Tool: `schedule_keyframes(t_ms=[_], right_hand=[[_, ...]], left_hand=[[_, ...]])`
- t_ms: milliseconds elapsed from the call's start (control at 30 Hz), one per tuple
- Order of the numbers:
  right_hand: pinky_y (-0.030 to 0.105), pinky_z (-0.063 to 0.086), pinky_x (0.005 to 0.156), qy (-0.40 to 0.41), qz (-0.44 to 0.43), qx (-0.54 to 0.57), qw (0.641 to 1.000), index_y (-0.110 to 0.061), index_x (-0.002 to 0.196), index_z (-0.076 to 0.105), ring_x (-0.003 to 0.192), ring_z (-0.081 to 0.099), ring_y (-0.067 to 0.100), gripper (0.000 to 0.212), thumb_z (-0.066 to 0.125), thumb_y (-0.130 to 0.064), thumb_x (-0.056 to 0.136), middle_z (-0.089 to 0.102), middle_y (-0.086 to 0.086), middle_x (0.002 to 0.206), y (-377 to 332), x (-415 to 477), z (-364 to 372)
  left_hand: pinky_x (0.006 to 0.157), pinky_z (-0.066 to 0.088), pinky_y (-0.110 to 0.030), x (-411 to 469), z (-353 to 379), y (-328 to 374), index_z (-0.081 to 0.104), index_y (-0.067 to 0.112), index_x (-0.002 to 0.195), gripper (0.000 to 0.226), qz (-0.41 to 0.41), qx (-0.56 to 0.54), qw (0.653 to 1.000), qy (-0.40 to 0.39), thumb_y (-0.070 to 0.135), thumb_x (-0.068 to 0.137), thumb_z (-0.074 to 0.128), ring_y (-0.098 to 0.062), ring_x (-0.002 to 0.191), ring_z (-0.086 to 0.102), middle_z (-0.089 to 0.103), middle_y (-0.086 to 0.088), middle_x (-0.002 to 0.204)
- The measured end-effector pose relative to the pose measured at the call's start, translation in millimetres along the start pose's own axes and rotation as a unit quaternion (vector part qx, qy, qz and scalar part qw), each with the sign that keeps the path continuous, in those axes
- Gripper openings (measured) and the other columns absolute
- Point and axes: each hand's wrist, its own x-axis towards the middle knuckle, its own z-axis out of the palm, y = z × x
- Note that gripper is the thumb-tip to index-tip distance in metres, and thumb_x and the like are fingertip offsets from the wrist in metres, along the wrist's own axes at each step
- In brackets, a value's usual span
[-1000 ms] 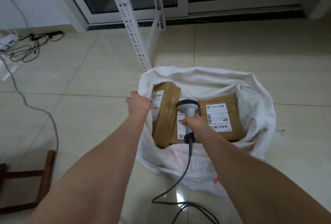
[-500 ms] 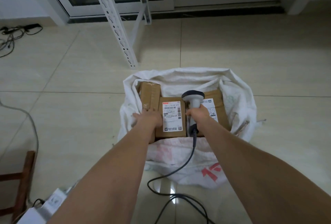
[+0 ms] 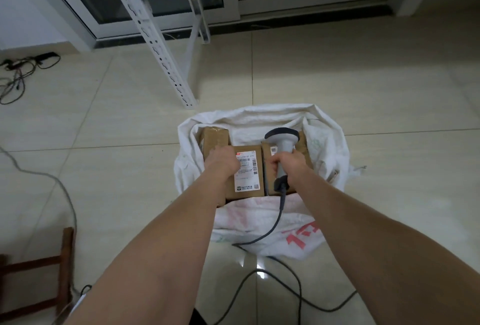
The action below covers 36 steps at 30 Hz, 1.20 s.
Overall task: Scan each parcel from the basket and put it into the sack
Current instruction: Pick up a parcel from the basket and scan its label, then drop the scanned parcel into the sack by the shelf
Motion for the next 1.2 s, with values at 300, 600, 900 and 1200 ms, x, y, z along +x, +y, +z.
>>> schedule_keyframes(t_ms=[300, 600, 900, 1200], right_hand=[[0.032, 0.049, 0.067, 0.042, 0.091, 0.146, 0.984, -0.007, 0.089, 0.060, 0.061, 0.053, 0.021, 0.024, 0.072, -0.025, 0.080, 0.056, 0.008, 0.063, -78.0, -132.6, -58.7], [0.024, 0.039, 0.048, 0.086, 0.016, 0.201, 0.976, -0.009, 0.095, 0.053, 0.047, 0.047, 0.015, 0.013, 0.064, -0.014, 0.089, 0.052, 0.008, 0.062, -178.7, -315.9, -158.4], [0.026, 0.049, 0.054, 0.123, -0.020, 0.335, 0.934, -0.010, 0.098, 0.050, 0.044, 0.050, 0.010, 0.014, 0.061, -0.011, 0.091, 0.052, 0.006, 0.066, -248.1, -488.9, -256.5], [0.024, 0.044, 0.050, 0.229, -0.073, 0.425, 0.873, -0.006, 0.081, 0.050, 0.046, 0.043, 0.015, 0.011, 0.054, -0.001, 0.090, 0.050, 0.007, 0.061, -251.8, -607.2, -370.6]], left_hand=[[0.101, 0.043, -0.038, -101.8, -119.1, 72.1, 0.056, 0.020, 0.129, 0.037, 0.081, -0.022, 0.996, -0.042, 0.015, 0.093, 0.046, -0.026, 0.123, 0.048, 0.047, -0.009, 0.138], [0.098, 0.045, -0.035, -241.6, -275.2, 179.7, 0.059, 0.015, 0.127, 0.037, 0.162, -0.019, 0.986, -0.043, 0.008, 0.093, 0.045, -0.030, 0.119, 0.052, 0.049, -0.012, 0.135], [0.105, 0.039, -0.032, -379.7, -387.5, 284.4, 0.055, 0.020, 0.132, 0.044, 0.278, 0.034, 0.959, -0.032, 0.007, 0.092, 0.044, -0.027, 0.128, 0.046, 0.046, -0.009, 0.142], [0.104, 0.040, -0.035, -504.7, -412.3, 396.0, 0.055, 0.022, 0.132, 0.048, 0.403, 0.097, 0.910, -0.004, 0.003, 0.090, 0.039, -0.028, 0.127, 0.046, 0.044, -0.008, 0.142]])
